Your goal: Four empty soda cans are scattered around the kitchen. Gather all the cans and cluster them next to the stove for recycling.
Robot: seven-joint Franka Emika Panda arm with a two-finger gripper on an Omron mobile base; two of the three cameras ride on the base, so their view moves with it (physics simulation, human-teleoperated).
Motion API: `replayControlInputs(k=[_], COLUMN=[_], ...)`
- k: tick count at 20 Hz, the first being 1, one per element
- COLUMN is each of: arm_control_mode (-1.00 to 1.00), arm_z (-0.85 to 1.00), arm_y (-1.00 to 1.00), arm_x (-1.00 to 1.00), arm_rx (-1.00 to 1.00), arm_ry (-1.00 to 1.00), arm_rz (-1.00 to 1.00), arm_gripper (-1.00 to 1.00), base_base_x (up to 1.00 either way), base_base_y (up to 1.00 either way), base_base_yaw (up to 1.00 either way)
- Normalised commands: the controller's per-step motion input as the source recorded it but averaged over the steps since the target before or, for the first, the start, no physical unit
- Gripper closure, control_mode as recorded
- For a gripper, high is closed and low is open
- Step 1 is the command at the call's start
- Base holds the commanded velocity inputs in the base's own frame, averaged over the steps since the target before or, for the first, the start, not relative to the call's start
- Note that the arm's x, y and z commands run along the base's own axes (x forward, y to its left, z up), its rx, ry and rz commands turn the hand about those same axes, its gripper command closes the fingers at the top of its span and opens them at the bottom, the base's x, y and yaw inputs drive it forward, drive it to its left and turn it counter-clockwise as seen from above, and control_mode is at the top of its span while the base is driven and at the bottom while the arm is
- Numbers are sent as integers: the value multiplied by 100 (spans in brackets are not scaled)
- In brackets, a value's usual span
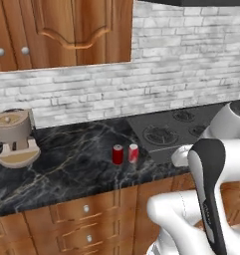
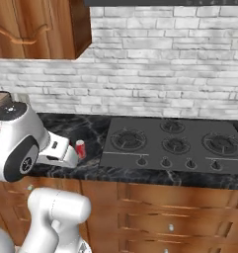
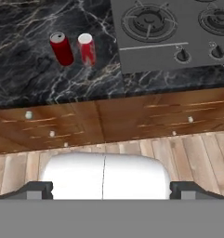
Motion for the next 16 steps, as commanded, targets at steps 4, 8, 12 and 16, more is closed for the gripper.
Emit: replayControlInputs(k=[4,8,12,16], arm_control_mode=[100,100,100,100], arm_z=[0,0,0,0], arm_y=[0,0,0,0], arm_x=[0,0,0,0], arm_rx=[0,0,0,0], arm_ry=[0,0,0,0], arm_rz=[0,0,0,0], arm_gripper=[-100,-100,-100,-100], base_base_x=[-29,-25,-13,-2], base_base_y=[-65,-57,-63,-59], base_base_yaw=[-42,-46,-48,-52])
